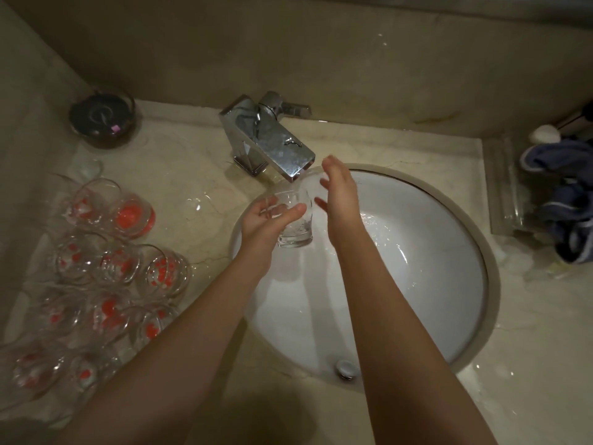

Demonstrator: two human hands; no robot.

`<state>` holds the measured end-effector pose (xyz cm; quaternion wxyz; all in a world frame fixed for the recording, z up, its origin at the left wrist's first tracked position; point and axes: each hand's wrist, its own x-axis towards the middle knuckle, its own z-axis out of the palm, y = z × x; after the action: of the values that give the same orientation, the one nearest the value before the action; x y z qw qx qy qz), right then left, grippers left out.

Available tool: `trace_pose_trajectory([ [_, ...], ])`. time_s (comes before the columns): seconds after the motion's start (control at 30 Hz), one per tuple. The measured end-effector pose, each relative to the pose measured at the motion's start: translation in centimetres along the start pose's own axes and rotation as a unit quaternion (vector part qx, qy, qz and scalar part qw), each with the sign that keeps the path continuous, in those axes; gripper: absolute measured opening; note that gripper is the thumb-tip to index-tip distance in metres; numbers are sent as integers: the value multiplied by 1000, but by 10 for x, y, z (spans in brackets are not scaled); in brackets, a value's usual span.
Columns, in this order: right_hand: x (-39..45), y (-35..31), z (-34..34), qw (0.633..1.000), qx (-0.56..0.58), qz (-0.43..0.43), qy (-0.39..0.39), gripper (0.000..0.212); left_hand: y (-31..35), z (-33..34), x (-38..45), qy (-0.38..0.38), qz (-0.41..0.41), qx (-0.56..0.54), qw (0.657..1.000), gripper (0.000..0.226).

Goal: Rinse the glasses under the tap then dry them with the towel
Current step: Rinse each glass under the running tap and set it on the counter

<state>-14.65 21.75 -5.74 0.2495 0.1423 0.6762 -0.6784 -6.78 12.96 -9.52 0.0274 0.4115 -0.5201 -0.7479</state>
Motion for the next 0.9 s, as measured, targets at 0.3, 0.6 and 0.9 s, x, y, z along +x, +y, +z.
trace_pose_trajectory([
  [0.3,10,-48,26,986,-112,-107,-70,54,4,1,-13,14,-23,-18,999,59],
  [0.6,0,-39,26,980,-132,-144,-38,45,4,0,-19,7,-20,-22,1000,63],
  [0.9,-20,-26,10,994,-47,-76,-59,41,3,-3,-23,-17,-19,-23,999,61],
])
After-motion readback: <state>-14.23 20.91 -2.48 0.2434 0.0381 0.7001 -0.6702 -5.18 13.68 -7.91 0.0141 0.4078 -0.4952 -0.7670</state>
